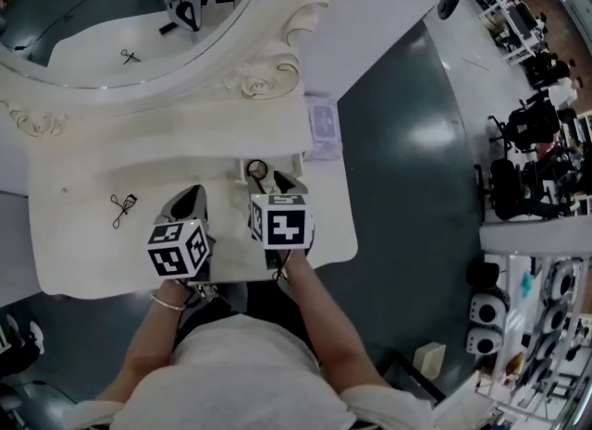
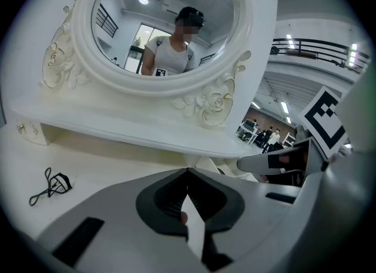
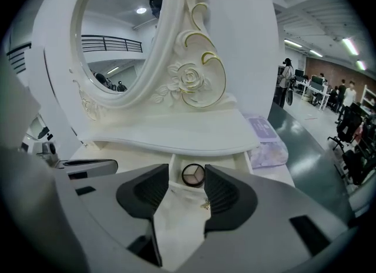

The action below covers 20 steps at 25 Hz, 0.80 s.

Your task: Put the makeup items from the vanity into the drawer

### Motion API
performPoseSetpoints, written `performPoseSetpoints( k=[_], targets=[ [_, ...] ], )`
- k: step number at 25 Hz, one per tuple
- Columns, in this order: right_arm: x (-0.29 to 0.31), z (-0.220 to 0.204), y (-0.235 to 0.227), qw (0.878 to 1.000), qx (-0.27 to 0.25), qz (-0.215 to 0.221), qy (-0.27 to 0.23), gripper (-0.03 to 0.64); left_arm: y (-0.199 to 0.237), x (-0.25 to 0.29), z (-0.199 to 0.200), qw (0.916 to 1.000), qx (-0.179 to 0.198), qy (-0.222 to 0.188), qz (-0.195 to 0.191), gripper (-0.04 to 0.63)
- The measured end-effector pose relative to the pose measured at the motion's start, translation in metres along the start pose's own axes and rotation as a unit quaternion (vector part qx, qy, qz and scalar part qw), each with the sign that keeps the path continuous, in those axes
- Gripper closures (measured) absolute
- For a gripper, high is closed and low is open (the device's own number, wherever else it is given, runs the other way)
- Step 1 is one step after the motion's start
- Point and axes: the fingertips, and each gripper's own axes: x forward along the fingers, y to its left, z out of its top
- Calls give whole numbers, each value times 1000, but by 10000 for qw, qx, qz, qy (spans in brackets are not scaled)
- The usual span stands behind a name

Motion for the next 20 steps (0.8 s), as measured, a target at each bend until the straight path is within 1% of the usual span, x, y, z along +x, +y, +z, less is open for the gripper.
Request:
performPoseSetpoints(
  k=[6, 11, 20],
  targets=[
    [-23, -3, 2, 9997, 74, -119, -209, 447, -9, -17, 3, 9998, 137, -125, -87, 592],
    [-44, -6, 3, 9987, 173, -239, -411, 488, -21, -31, 8, 9991, 307, -230, -202, 592],
    [-68, -24, 12, 9970, 294, -351, -625, 551, -35, -54, 0, 9973, 571, -279, -379, 592]
  ],
)
